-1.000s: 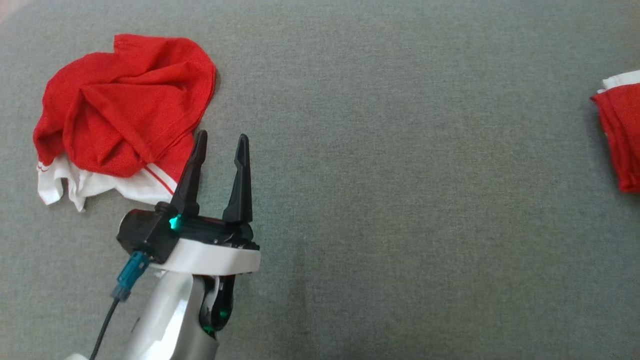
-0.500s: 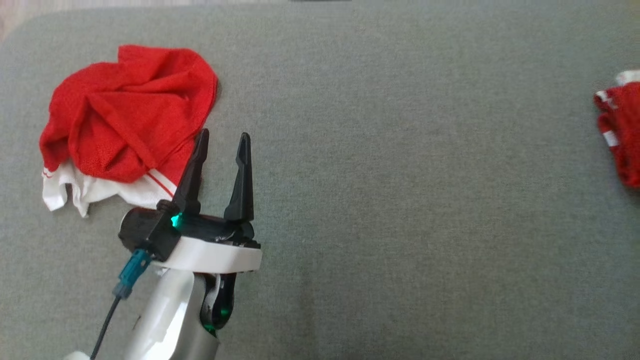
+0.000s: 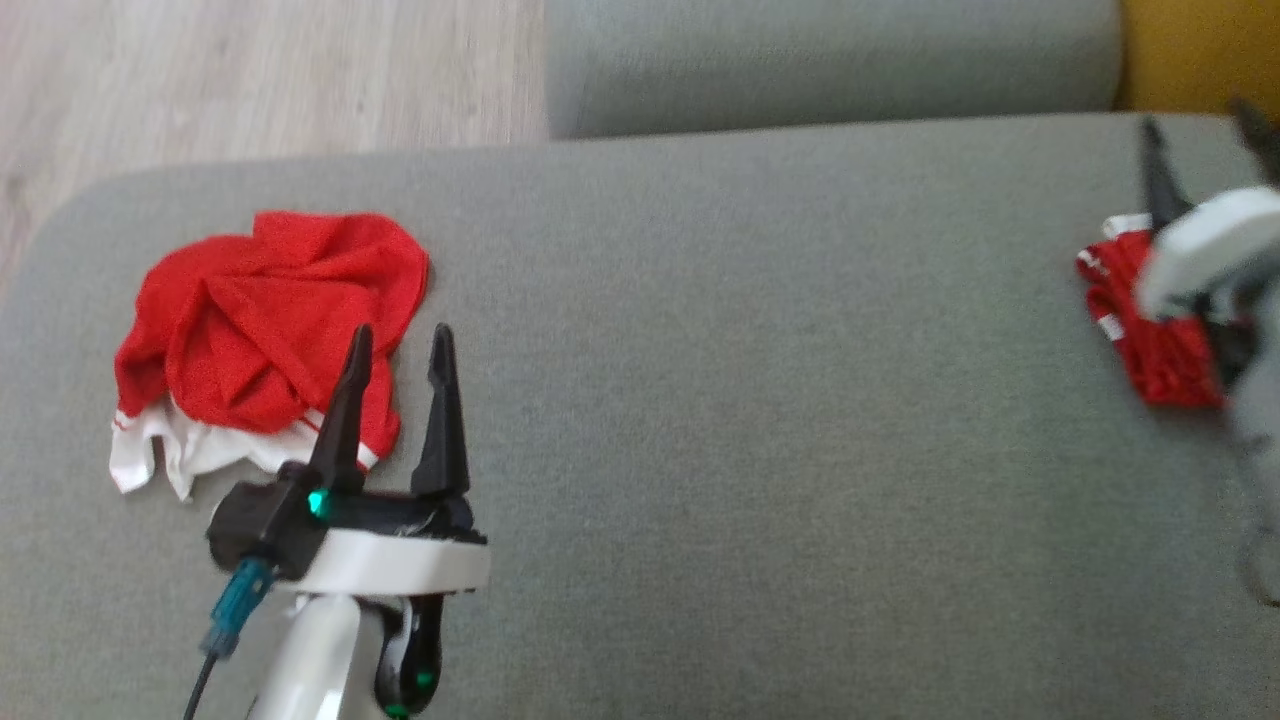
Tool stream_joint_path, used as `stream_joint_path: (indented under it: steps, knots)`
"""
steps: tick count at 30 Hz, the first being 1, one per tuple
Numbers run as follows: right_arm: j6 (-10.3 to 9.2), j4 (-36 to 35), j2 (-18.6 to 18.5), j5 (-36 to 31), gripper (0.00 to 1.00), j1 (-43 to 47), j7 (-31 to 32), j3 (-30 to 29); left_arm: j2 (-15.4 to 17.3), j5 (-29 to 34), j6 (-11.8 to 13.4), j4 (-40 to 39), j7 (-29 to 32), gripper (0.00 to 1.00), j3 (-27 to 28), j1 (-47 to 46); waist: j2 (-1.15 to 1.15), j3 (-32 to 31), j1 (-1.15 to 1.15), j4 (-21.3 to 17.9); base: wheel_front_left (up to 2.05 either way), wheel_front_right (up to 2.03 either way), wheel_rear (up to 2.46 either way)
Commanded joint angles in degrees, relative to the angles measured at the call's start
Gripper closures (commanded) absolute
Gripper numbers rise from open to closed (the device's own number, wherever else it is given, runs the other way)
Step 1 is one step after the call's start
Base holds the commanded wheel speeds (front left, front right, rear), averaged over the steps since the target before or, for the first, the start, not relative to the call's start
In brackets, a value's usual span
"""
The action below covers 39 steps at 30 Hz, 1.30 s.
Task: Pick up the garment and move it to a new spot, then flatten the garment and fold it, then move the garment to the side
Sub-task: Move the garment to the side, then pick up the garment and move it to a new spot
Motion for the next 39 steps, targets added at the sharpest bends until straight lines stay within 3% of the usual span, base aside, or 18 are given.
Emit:
stream_joint_path:
  steps: [1,10,15,26,39]
  knots:
    - [-0.05,-3.06,1.92,1.19,0.00,0.76,-0.93,-0.24,0.49,0.37,0.47,-2.34,-0.29,0.00,2.47,-0.83,0.00,-2.07,0.01,-0.83,0.00,0.00,0.00]
    - [-0.05,-25.17,14.08,6.50,0.00,14.88,-1.30,-8.25,0.49,-0.28,-0.22,-3.53,-0.29,0.00,4.13,3.17,0.00,-4.08,0.01,-1.75,0.00,0.00,0.00]
    - [-0.05,-34.79,17.67,5.02,0.00,25.50,-1.30,-10.12,0.49,-0.47,-0.50,-3.66,-0.29,0.00,4.84,4.19,0.00,-4.16,0.01,-1.89,0.00,0.00,0.00]
    - [-0.05,-45.60,18.54,6.24,0.00,42.06,-1.31,-9.30,0.49,-0.30,-1.54,-3.27,-0.29,0.00,6.65,6.19,0.00,-4.30,0.01,-2.25,0.00,0.00,0.00]
    - [-0.05,-46.61,18.56,5.36,0.00,43.05,-1.31,-9.37,0.49,-0.09,-1.25,-2.48,-0.29,0.00,6.32,6.33,0.00,-4.73,0.01,-2.14,0.00,0.00,0.00]
